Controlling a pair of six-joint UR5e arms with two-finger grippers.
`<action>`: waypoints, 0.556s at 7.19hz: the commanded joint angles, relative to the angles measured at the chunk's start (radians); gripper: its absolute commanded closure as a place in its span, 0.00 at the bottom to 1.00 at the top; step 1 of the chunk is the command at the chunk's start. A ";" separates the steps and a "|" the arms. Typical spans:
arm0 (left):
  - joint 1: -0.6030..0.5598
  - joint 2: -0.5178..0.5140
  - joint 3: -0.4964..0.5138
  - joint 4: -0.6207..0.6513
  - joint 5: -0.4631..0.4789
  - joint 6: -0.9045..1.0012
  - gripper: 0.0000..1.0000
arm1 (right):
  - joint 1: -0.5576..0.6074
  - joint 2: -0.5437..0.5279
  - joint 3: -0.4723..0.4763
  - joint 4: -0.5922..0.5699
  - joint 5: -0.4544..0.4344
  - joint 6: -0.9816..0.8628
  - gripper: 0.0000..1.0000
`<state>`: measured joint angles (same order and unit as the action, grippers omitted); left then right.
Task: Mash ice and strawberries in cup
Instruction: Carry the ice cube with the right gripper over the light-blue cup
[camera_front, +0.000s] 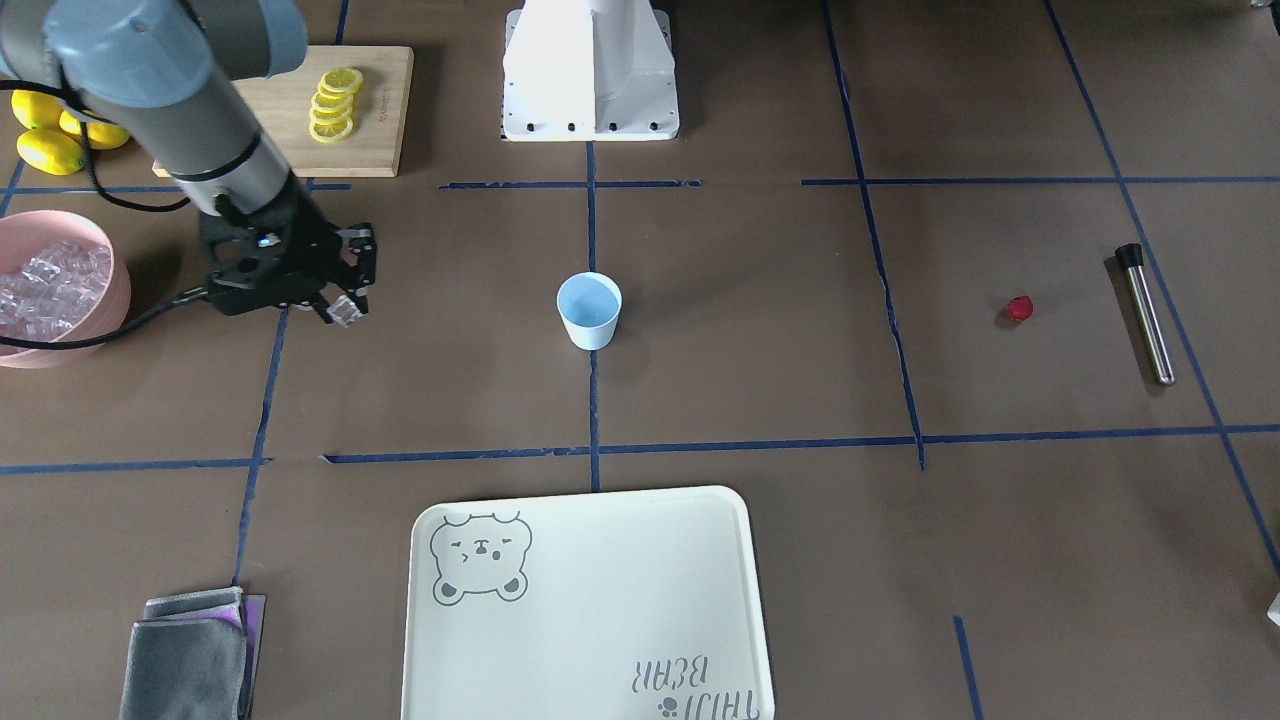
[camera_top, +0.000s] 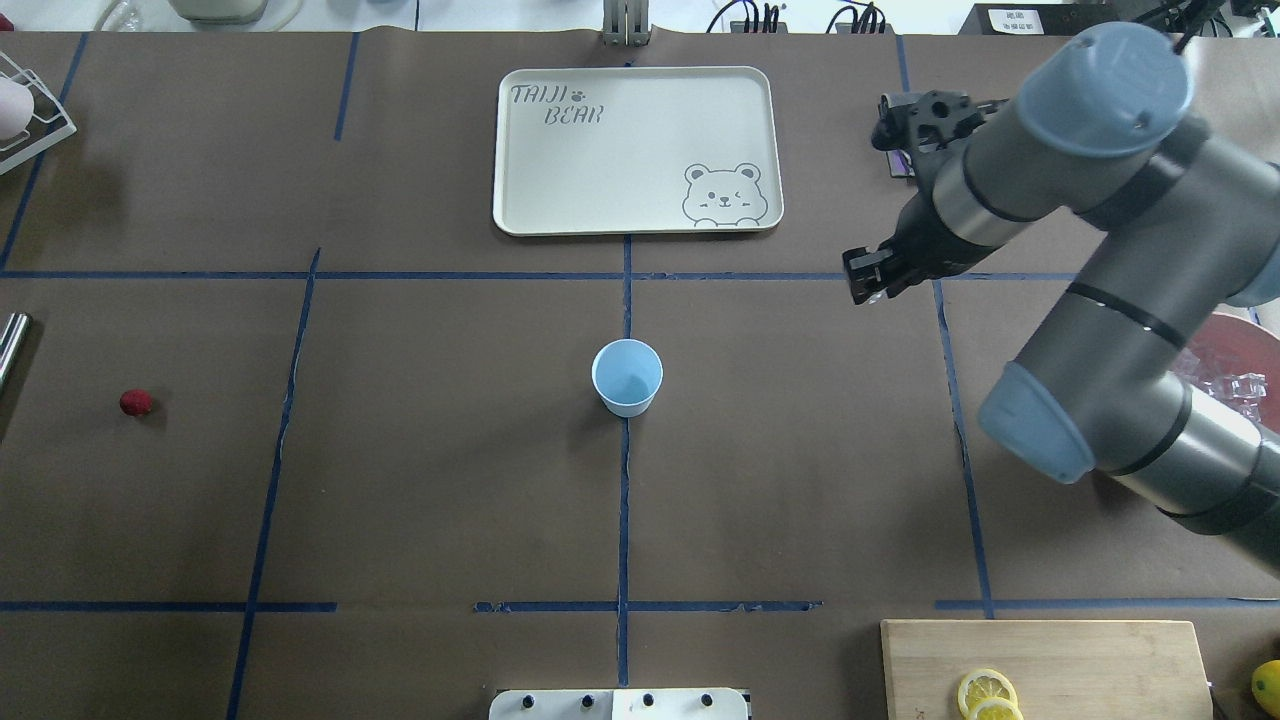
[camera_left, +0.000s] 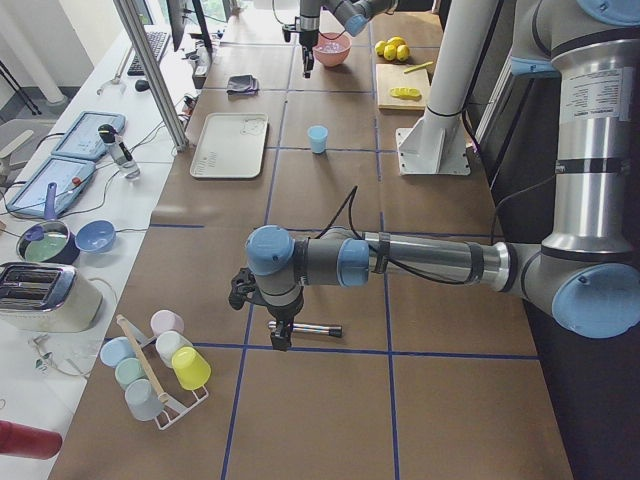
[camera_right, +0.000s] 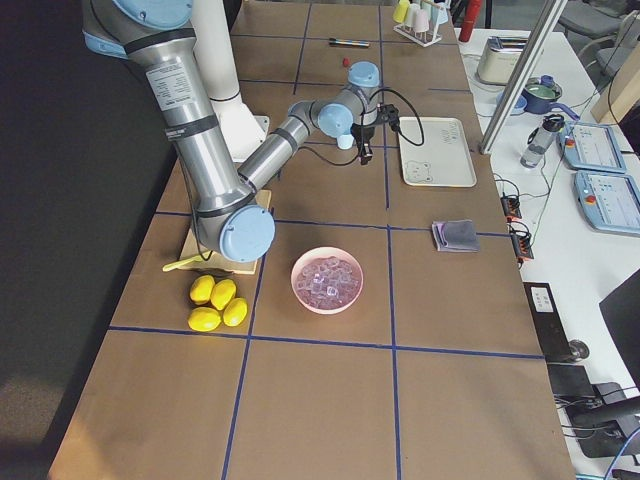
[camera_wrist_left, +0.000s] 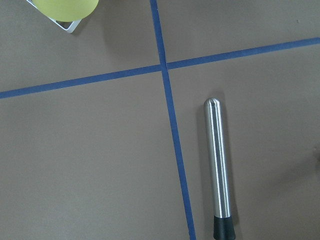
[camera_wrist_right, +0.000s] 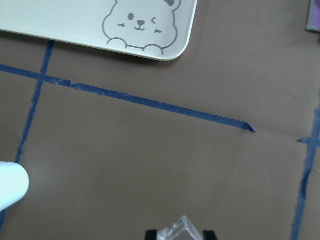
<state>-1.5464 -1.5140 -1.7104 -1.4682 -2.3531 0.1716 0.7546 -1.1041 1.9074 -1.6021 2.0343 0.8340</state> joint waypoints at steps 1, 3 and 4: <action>0.012 0.000 0.001 0.000 0.000 0.000 0.00 | -0.154 0.160 -0.057 -0.027 -0.158 0.217 0.98; 0.012 0.000 0.005 0.000 0.000 -0.001 0.00 | -0.251 0.292 -0.183 -0.027 -0.264 0.322 0.97; 0.012 0.000 0.008 0.000 0.000 0.000 0.00 | -0.276 0.359 -0.262 -0.027 -0.284 0.348 0.97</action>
<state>-1.5346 -1.5140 -1.7058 -1.4681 -2.3531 0.1708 0.5201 -0.8246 1.7326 -1.6288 1.7905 1.1378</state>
